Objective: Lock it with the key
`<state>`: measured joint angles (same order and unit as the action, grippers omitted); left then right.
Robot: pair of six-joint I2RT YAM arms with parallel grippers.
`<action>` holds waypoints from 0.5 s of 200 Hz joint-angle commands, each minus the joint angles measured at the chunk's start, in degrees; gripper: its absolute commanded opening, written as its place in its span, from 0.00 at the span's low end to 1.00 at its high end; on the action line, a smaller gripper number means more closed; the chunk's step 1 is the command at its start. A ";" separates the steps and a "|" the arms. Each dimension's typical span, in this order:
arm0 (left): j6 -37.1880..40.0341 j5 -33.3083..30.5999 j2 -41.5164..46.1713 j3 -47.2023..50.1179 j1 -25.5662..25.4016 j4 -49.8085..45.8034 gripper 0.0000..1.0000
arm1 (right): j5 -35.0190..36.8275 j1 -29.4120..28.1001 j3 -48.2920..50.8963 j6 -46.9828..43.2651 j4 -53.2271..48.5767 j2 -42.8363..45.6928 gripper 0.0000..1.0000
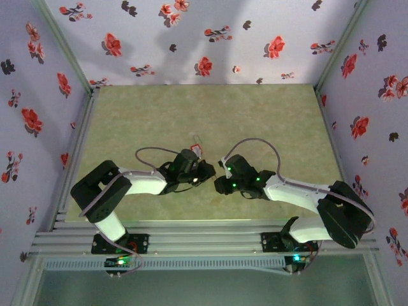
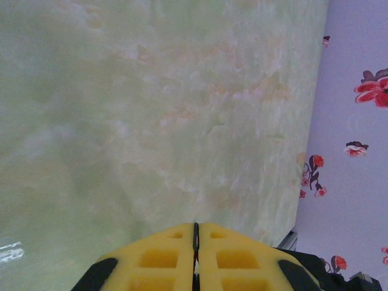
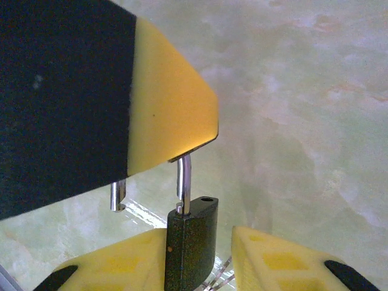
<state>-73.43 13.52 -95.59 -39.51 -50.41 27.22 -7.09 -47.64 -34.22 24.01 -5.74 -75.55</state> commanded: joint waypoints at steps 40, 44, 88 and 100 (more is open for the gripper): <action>-0.75 -0.34 3.14 1.12 -0.39 1.16 0.00 | 0.69 -0.35 0.34 0.07 0.43 -0.03 0.27; -0.66 -0.25 3.15 1.23 -0.39 1.20 0.00 | 0.68 -0.35 0.38 0.03 0.50 -0.04 0.27; -0.65 -0.07 4.25 1.36 -0.41 1.26 0.00 | 0.68 -0.40 0.30 0.07 0.47 0.09 0.25; -0.66 0.01 4.52 1.40 -0.39 1.25 0.00 | 0.77 -0.35 0.44 0.08 0.51 0.33 0.25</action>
<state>-73.45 13.08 -93.62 -38.54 -50.41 27.33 -7.55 -47.79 -34.22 24.01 -4.47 -75.55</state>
